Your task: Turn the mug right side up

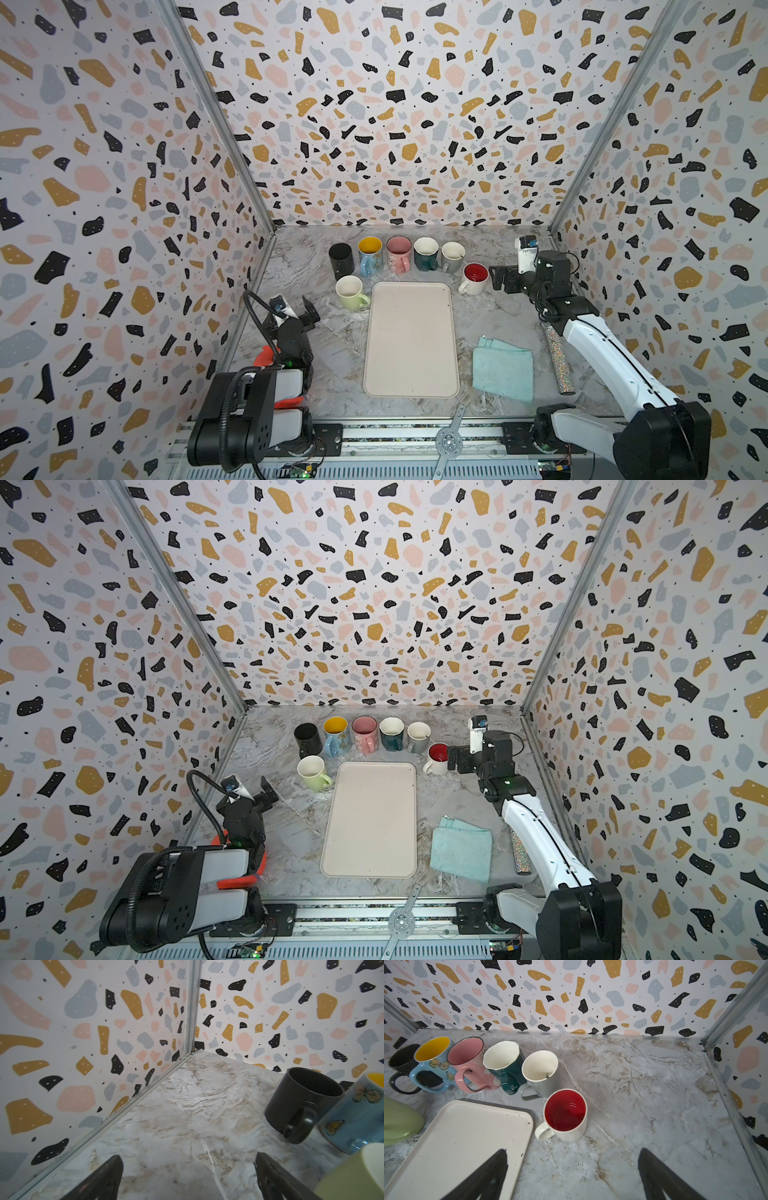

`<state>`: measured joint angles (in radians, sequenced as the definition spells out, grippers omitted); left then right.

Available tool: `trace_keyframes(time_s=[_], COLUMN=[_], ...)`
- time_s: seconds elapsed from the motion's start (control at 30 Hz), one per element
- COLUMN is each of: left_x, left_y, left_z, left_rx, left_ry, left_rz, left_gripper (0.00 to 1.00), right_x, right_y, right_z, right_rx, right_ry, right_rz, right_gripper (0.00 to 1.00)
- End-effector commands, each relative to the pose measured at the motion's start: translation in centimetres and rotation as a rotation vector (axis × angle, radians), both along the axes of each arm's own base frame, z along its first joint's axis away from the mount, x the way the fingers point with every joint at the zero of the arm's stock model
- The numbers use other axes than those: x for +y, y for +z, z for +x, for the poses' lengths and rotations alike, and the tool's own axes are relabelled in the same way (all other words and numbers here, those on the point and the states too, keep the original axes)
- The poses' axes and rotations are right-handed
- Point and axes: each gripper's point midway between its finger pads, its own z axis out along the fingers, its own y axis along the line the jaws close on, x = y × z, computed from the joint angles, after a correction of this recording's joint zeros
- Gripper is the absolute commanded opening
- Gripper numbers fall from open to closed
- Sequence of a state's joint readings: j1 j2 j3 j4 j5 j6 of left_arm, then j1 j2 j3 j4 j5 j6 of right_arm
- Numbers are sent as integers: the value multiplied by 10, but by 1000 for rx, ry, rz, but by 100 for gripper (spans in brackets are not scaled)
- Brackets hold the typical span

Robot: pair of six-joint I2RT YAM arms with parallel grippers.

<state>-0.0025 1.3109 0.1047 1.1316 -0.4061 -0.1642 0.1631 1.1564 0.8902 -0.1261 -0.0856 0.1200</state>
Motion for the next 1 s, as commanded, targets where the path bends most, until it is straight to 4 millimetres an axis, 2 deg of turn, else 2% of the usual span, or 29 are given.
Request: trace_keyframes(time_s=[0.0, 0.07, 0.13, 0.27, 0.43, 0.6, 0.77, 0.9, 0.97], left_x=[-10, -15, -20, -18, -17, -17, -17, -17, -17], left_y=[17, 22, 18, 16, 13, 13, 13, 13, 13], left_z=[5, 6, 11, 14, 16, 16, 16, 15, 15], left_rx=[-67, -94, -43, -25, -6, -9, -8, -9, -9], left_ry=[-11, -2, -12, 11, 19, 20, 20, 20, 20], left_rz=[78, 105, 121, 127, 122, 121, 121, 121, 120], left_gripper=[100, 100, 100, 100, 100, 100, 100, 100, 100], right_x=[-10, -14, -23, -49, -65, -65, -64, -59, -50], right_y=[1, -3, -4, -6, -12, -41, -76, -91, -91], right_z=[0, 0, 0, -6, -19, -25, -18, -7, -1], right_rx=[-17, -23, -50, -160, -310, -379, -355, -352, -364], right_ry=[-45, -64, -116, -255, -326, -308, -289, -264, -203], right_rz=[0, -6, -17, -37, -54, -91, -141, -164, -186], right_gripper=[99, 99, 99, 99, 99, 99, 99, 99, 99])
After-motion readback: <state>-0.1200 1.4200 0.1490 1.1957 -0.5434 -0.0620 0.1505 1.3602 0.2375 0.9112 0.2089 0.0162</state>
